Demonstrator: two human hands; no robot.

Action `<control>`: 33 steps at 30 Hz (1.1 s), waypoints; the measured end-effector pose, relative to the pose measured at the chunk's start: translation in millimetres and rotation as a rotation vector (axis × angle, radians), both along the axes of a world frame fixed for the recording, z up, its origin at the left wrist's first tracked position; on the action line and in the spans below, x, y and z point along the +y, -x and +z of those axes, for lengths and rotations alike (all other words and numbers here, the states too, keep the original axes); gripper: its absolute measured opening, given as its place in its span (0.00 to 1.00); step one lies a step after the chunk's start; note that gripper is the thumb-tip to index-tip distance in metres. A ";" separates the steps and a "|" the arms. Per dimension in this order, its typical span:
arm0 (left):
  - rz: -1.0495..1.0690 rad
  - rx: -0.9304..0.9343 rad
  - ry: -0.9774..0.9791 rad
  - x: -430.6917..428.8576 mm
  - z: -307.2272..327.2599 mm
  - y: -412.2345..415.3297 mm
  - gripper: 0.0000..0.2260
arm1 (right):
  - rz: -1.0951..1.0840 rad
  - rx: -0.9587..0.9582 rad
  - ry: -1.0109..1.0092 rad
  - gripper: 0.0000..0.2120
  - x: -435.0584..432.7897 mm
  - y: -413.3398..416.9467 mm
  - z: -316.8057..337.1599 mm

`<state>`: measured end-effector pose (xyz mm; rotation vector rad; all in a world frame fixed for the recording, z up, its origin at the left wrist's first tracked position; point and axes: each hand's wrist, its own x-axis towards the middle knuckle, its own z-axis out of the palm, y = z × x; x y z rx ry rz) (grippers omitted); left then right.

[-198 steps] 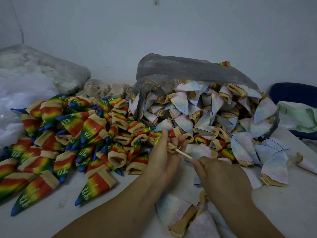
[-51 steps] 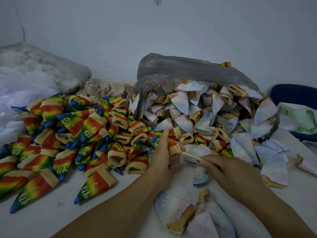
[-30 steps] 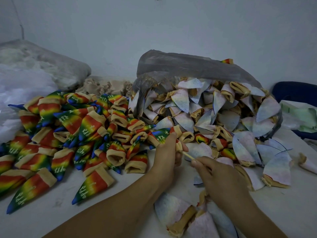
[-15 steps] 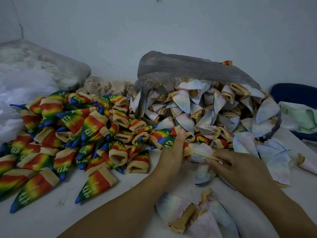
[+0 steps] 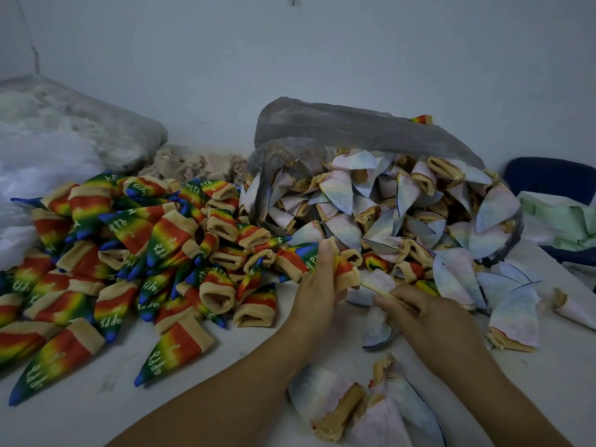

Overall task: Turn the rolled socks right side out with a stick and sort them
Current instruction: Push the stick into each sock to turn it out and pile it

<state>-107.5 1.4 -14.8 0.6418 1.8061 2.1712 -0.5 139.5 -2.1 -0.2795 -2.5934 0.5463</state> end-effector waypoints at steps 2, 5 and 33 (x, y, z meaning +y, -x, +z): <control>0.049 -0.011 0.004 -1.5 -5.7 2.9 0.34 | -0.011 -0.017 -0.011 0.25 3.3 -0.7 -0.3; 0.099 -0.031 0.054 -5.7 -6.7 6.0 0.35 | -0.026 -0.062 -0.022 0.22 11.0 -2.9 0.0; 0.109 -0.045 0.180 -1.7 -8.6 9.1 0.23 | 0.001 -0.062 -0.089 0.27 8.5 -4.5 9.1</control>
